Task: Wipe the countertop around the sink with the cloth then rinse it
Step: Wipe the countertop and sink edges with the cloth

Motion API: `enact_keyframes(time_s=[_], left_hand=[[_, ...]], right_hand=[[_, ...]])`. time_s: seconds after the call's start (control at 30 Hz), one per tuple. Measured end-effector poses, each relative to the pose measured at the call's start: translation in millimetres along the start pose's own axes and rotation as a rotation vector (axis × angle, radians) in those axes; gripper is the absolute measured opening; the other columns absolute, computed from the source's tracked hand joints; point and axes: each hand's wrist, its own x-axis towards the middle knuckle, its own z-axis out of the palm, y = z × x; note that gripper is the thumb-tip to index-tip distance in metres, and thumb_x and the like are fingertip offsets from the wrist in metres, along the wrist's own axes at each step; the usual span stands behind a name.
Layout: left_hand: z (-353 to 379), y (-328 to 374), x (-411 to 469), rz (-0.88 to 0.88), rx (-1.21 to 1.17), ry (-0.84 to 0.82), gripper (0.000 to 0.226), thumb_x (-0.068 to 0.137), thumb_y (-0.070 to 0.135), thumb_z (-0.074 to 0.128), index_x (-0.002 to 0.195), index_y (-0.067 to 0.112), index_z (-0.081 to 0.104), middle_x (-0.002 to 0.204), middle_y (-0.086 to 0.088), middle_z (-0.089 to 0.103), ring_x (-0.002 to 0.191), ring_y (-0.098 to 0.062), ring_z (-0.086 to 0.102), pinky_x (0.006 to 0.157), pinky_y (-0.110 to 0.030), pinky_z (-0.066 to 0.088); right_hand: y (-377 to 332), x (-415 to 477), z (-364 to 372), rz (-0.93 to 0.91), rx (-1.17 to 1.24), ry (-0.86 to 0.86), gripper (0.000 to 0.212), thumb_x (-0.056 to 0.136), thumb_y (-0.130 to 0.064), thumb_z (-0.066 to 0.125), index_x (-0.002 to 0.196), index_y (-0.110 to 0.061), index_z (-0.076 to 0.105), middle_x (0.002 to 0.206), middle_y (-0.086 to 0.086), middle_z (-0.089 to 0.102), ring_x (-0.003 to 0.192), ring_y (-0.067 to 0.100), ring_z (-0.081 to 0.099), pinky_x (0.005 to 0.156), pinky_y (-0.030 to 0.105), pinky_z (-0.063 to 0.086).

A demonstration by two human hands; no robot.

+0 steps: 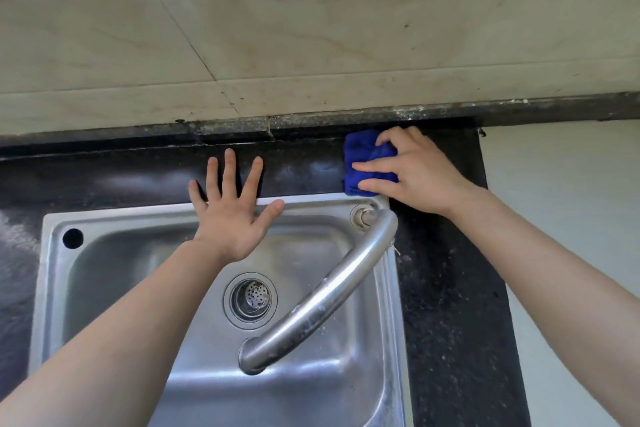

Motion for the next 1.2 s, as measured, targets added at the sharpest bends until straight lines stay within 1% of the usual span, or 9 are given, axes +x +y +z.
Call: enact_keyframes(time_s=[0.1, 0.27, 0.5, 0.67, 0.73, 0.87, 1.0, 1.1, 1.2], left_hand=[[1, 0, 0, -0.01, -0.008, 0.021, 0.084, 0.081, 0.083, 0.007, 0.154, 0.046, -0.015, 0.163, -0.001, -0.027, 0.149, -0.027, -0.027, 0.117, -0.058, -0.013], [1, 1, 0, -0.018, -0.016, 0.04, 0.087, 0.079, 0.085, 0.006, 0.155, 0.046, -0.009, 0.165, -0.001, -0.024, 0.15, -0.027, -0.023, 0.118, -0.059, -0.01], [1, 0, 0, -0.007, -0.018, 0.029, 0.086, 0.079, 0.085, 0.004, 0.154, 0.047, -0.014, 0.164, 0.0, -0.027, 0.149, -0.027, -0.026, 0.117, -0.059, -0.012], [2, -2, 0, 0.0, -0.012, 0.027, 0.084, 0.081, 0.084, 0.005, 0.154, 0.046, -0.013, 0.164, -0.001, -0.026, 0.149, -0.028, -0.025, 0.117, -0.06, -0.012], [2, -2, 0, 0.002, -0.012, 0.027, 0.086, 0.08, 0.085, 0.004, 0.154, 0.045, -0.013, 0.164, -0.001, -0.026, 0.15, -0.028, -0.025, 0.117, -0.06, -0.011], [2, -4, 2, -0.006, -0.012, 0.026, 0.09, 0.077, 0.087, 0.004, 0.155, 0.045, -0.009, 0.164, -0.001, -0.024, 0.15, -0.027, -0.024, 0.117, -0.06, -0.01], [3, -4, 4, -0.014, -0.022, 0.03, 0.092, 0.075, 0.089, 0.006, 0.155, 0.047, -0.007, 0.165, -0.001, -0.023, 0.15, -0.026, -0.023, 0.117, -0.06, -0.011], [2, -4, 4, -0.007, -0.026, 0.034, 0.088, 0.081, 0.088, 0.012, 0.156, 0.046, -0.007, 0.165, -0.001, -0.022, 0.15, -0.027, -0.023, 0.117, -0.059, -0.012], [4, -1, 4, -0.004, -0.004, 0.019, 0.083, 0.087, 0.082, 0.019, 0.156, 0.045, -0.009, 0.164, -0.001, -0.025, 0.15, -0.026, -0.025, 0.117, -0.059, -0.013]], right_hand=[[-35, 38, 26, -0.139, -0.013, -0.011, 0.046, 0.09, -0.065, 0.047, 0.122, -0.043, 0.07, 0.124, 0.005, 0.054, 0.102, 0.031, 0.045, 0.091, 0.041, 0.041], [-32, 30, 25, -0.15, -0.045, 0.052, 0.045, 0.094, -0.061, 0.043, 0.123, -0.04, 0.07, 0.127, 0.002, 0.056, 0.107, 0.028, 0.048, 0.089, 0.038, 0.041], [71, -67, -7, 0.262, -0.055, 0.314, 0.044, 0.094, -0.062, 0.048, 0.118, -0.035, 0.073, 0.13, 0.004, 0.058, 0.116, 0.035, 0.052, 0.096, 0.047, 0.04], [49, -48, 7, 0.535, 0.014, 0.425, 0.047, 0.087, -0.063, 0.051, 0.108, -0.029, 0.077, 0.125, 0.01, 0.058, 0.117, 0.04, 0.048, 0.096, 0.045, 0.037], [19, -31, 19, 0.434, 0.023, 0.406, 0.045, 0.089, -0.061, 0.051, 0.108, -0.029, 0.077, 0.123, 0.011, 0.059, 0.111, 0.041, 0.051, 0.093, 0.045, 0.039], [-37, 7, 35, 0.158, 0.025, 0.199, 0.045, 0.091, -0.062, 0.047, 0.117, -0.035, 0.073, 0.129, 0.004, 0.054, 0.115, 0.034, 0.044, 0.092, 0.045, 0.038], [-24, 3, 29, 0.059, 0.033, 0.145, 0.042, 0.09, -0.058, 0.056, 0.118, -0.032, 0.072, 0.127, 0.005, 0.055, 0.112, 0.032, 0.046, 0.094, 0.045, 0.042], [24, -39, 17, 0.247, 0.002, 0.319, 0.045, 0.089, -0.061, 0.053, 0.114, -0.03, 0.074, 0.121, 0.006, 0.06, 0.106, 0.035, 0.052, 0.094, 0.043, 0.046], [66, -83, -1, 0.514, -0.055, 0.428, 0.05, 0.091, -0.063, 0.049, 0.121, -0.03, 0.071, 0.127, 0.01, 0.058, 0.114, 0.039, 0.051, 0.098, 0.045, 0.042]])
